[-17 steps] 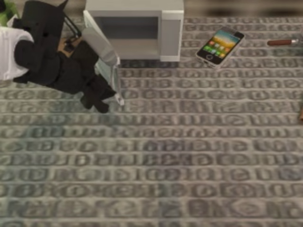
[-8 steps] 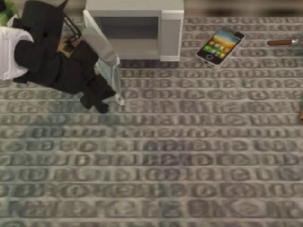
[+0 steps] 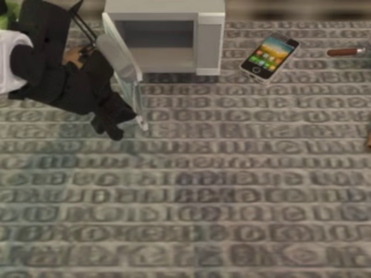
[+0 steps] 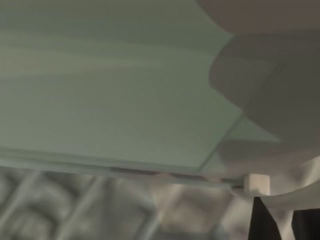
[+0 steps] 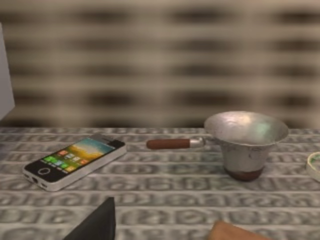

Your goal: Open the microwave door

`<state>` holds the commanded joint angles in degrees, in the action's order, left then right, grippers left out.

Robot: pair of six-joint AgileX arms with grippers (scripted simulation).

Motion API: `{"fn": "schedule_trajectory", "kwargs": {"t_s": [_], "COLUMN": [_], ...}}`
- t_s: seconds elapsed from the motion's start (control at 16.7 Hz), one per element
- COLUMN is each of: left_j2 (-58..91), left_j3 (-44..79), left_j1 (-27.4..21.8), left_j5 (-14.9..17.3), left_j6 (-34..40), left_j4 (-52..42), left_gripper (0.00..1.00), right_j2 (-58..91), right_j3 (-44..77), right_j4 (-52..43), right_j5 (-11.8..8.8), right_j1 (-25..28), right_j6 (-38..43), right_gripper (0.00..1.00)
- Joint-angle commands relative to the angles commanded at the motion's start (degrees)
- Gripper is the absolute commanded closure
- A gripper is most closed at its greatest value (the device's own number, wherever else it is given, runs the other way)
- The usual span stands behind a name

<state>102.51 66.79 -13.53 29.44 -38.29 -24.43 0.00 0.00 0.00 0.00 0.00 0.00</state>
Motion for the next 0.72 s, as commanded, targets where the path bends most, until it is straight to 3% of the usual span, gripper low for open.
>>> {"fn": "schedule_trajectory", "kwargs": {"t_s": [0.72], "left_j2": [0.12], "left_j3": [0.07], "left_j1": [0.28], "left_j5": [0.31], "left_j6": [-0.67], "left_j4": [-0.44], "left_gripper": [1.00], "right_j2": [0.00], "right_j3": [0.00], "right_j4": [0.00], "right_j5": [0.00], "right_j1": [0.00], "right_j6": [0.00], "right_gripper": [0.00]}}
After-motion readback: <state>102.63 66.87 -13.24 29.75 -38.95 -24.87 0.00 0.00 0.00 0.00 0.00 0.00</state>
